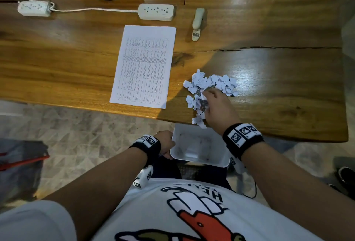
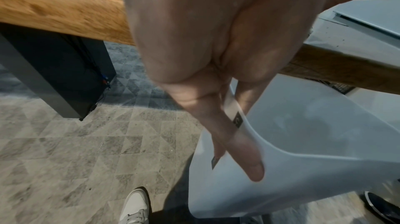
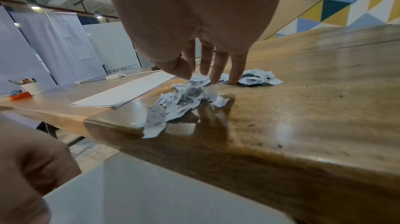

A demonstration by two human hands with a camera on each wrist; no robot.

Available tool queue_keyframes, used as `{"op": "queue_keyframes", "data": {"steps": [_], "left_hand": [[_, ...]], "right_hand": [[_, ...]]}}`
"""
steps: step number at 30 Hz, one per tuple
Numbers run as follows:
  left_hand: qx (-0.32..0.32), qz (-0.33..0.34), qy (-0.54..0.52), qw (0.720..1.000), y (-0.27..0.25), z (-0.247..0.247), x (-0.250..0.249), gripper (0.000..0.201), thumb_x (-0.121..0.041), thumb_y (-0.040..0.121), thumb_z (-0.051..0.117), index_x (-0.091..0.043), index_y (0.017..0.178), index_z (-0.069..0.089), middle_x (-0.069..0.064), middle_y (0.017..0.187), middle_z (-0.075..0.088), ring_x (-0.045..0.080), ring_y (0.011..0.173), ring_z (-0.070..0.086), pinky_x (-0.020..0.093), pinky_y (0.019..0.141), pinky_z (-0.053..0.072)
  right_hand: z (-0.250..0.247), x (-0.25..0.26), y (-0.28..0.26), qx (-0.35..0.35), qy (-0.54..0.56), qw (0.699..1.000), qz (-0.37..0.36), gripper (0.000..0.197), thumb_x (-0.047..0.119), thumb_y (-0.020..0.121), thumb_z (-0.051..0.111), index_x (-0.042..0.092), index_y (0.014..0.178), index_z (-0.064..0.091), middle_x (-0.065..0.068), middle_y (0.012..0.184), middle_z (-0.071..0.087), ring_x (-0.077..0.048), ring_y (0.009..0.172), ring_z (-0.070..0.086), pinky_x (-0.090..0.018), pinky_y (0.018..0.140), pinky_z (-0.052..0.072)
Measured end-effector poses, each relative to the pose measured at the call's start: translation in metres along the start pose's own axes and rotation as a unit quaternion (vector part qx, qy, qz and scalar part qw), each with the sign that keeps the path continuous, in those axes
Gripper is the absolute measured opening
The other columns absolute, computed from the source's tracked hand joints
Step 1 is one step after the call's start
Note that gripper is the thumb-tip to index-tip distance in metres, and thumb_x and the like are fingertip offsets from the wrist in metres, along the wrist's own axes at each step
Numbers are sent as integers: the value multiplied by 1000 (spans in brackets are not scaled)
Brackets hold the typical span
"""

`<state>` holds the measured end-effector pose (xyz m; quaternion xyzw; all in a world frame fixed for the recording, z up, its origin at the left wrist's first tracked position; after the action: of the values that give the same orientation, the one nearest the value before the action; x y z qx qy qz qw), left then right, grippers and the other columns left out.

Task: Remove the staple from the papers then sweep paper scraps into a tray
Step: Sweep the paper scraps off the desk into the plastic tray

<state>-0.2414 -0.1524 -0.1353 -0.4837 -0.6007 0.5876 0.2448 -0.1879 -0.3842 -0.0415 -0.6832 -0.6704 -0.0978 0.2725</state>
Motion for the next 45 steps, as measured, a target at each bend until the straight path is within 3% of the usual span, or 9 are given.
{"op": "queue_keyframes", "data": {"steps": [5,11,20,23,28,33,36,41,45], "left_hand": [[4,-4,31,999,0,-2,3,33,-11,100,54,0,127,70,25,108,82,38,82,83,52,81,69],[-5,0,35,999,1,-3,7,28,-8,101,52,2,118,72,25,100,82,13,46,74,24,45,59],[-11,10,23,1000,6,-4,9,32,-7,101,50,2,124,71,27,106,81,15,49,75,25,47,60],[-17,14,15,1000,6,-3,6,31,-6,102,50,1,123,71,27,108,80,13,47,74,23,45,58],[-20,13,12,1000,8,-2,4,34,-7,102,49,-1,127,70,25,112,80,23,58,78,37,61,69],[-21,25,48,998,9,-6,4,35,-11,99,51,1,124,72,26,113,80,37,82,83,51,78,69],[-10,22,62,998,5,-5,2,36,-12,98,54,2,124,73,25,107,82,39,88,83,55,84,68],[3,12,50,999,5,-5,5,38,-13,94,57,4,124,73,25,103,83,38,84,83,57,83,68],[-9,22,54,998,4,-6,6,35,-11,99,53,2,125,72,25,111,81,39,86,83,56,83,68]], "right_hand": [[16,-11,7,39,-12,999,15,29,11,95,61,16,123,64,-9,127,55,-29,114,56,-44,90,55],[5,-8,-2,4,72,997,32,15,11,90,66,16,104,66,-1,110,59,-14,85,60,-24,73,49],[1,-1,-35,7,142,990,11,23,7,84,68,22,100,61,7,100,53,4,86,50,-9,71,38],[10,-5,-38,34,141,989,1,22,6,84,69,21,98,63,7,100,53,-1,83,55,-13,73,43],[32,-1,-54,113,81,989,-56,20,18,90,63,25,107,71,9,103,65,-14,87,65,-41,76,59],[5,-3,-43,-12,47,999,-13,36,18,94,59,24,129,66,1,120,65,-19,110,57,-36,96,51],[7,-2,-25,17,-15,1000,16,55,7,92,57,22,145,55,-2,144,53,-26,133,43,-43,113,39],[35,11,-40,133,-15,989,-61,44,3,91,56,22,130,65,0,134,57,-23,124,51,-39,100,49],[23,-9,-51,28,42,999,-10,42,2,89,58,21,125,68,-3,123,61,-23,114,53,-38,97,49]]}}
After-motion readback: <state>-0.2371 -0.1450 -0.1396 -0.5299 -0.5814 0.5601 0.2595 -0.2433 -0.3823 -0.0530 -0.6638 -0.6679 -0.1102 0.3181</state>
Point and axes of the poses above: each hand's wrist, its own y-axis towards the middle knuckle, its own z-axis out of the palm, x = y × z, the point moved 6 cm from there along y, towards the middle knuckle
